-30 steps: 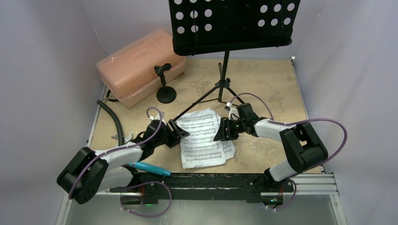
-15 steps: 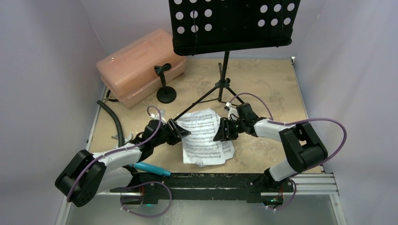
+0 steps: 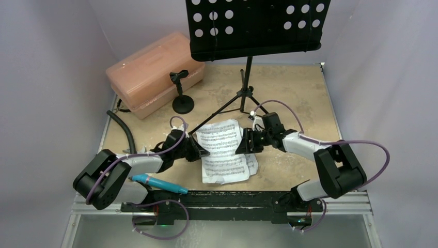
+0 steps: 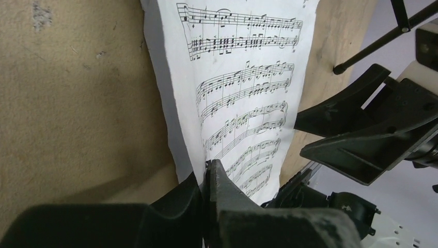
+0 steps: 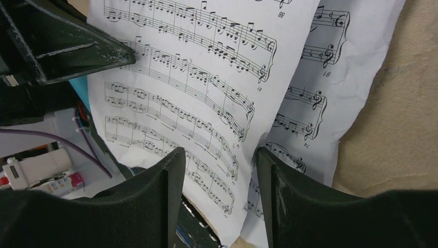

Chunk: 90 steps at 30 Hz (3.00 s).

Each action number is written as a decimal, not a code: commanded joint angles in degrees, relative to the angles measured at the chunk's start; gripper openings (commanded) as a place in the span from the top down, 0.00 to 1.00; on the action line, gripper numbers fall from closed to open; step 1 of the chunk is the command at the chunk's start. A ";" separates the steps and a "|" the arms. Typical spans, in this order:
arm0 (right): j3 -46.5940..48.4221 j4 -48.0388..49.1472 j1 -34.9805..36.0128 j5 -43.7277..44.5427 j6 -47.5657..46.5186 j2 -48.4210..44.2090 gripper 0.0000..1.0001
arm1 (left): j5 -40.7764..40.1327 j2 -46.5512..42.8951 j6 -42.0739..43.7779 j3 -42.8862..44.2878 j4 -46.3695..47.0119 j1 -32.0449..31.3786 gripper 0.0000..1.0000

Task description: Set up the instrument practice props

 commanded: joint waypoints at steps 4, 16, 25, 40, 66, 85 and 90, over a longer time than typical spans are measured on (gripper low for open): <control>5.55 -10.14 0.29 4.61 -3.21 -8.62 0.41 | 4.18 -2.92 2.22 0.75 2.90 0.12 1.00; 13.41 -19.50 0.19 12.50 0.50 -21.45 0.26 | 11.71 -9.25 10.38 8.65 -10.27 -1.04 1.00; 17.37 -22.25 0.18 13.40 2.09 -23.34 0.24 | 13.86 -12.18 18.30 18.23 -19.85 -1.33 1.00; 21.92 -21.24 0.10 10.96 3.56 -23.37 0.17 | 4.11 -21.00 30.34 28.86 -28.28 -1.33 1.00; 9.26 3.57 -1.28 -7.75 9.29 -27.61 0.12 | 10.54 -36.77 25.41 15.91 3.88 -1.24 1.00; 15.26 15.13 -1.40 -16.32 15.51 -27.86 0.32 | 12.90 -35.19 25.19 14.32 6.79 -1.37 1.00; 15.45 16.97 -1.40 -17.11 16.15 -28.76 0.42 | 13.55 -34.48 25.43 14.88 6.51 -1.35 1.00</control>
